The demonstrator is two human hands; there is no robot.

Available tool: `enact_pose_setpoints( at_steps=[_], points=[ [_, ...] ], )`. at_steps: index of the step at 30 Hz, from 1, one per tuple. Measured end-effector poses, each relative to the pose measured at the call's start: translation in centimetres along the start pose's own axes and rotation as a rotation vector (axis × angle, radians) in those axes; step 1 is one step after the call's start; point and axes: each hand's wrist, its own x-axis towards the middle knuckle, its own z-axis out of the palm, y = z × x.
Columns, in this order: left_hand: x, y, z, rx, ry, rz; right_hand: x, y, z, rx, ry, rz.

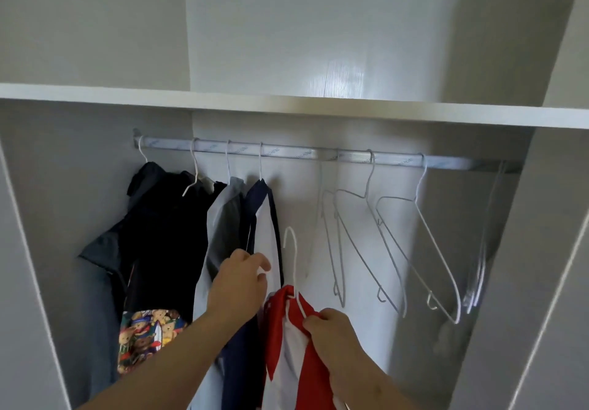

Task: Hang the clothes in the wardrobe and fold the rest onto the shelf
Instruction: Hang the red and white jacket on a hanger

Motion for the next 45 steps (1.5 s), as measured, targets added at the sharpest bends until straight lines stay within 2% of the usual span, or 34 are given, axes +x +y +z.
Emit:
enact_pose_setpoints(
  at_steps=[3, 12, 19, 27, 32, 37, 45],
  points=[
    [2.6, -1.4, -0.6, 0.054, -0.001, 0.033, 1.7, -2.8, 1.5, 0.043, 0.013, -0.001],
    [10.4, -4.0, -2.7, -0.101, -0.150, 0.099, 5.6, -12.5, 2.5, 0.301, 0.164, -0.064],
    [15.2, -4.0, -3.4, -0.234, -0.137, 0.166, 9.7, -18.6, 2.7, 0.353, 0.253, -0.153],
    [16.7, -5.2, -3.0, -0.403, -0.147, 0.122, 15.2, -19.2, 4.2, 0.206, 0.328, -0.154],
    [16.4, -6.4, -2.1, -0.436, -0.178, 0.083, 17.0, -17.0, 5.0, 0.077, 0.310, -0.089],
    [15.6, -6.6, -1.3, -0.578, -0.233, 0.010, 17.8, -15.8, 5.6, 0.105, 0.320, -0.079],
    [14.0, -4.7, -0.7, -0.759, -0.295, -0.109, 15.5, -13.9, 4.9, 0.260, 0.230, -0.089]
  ],
)
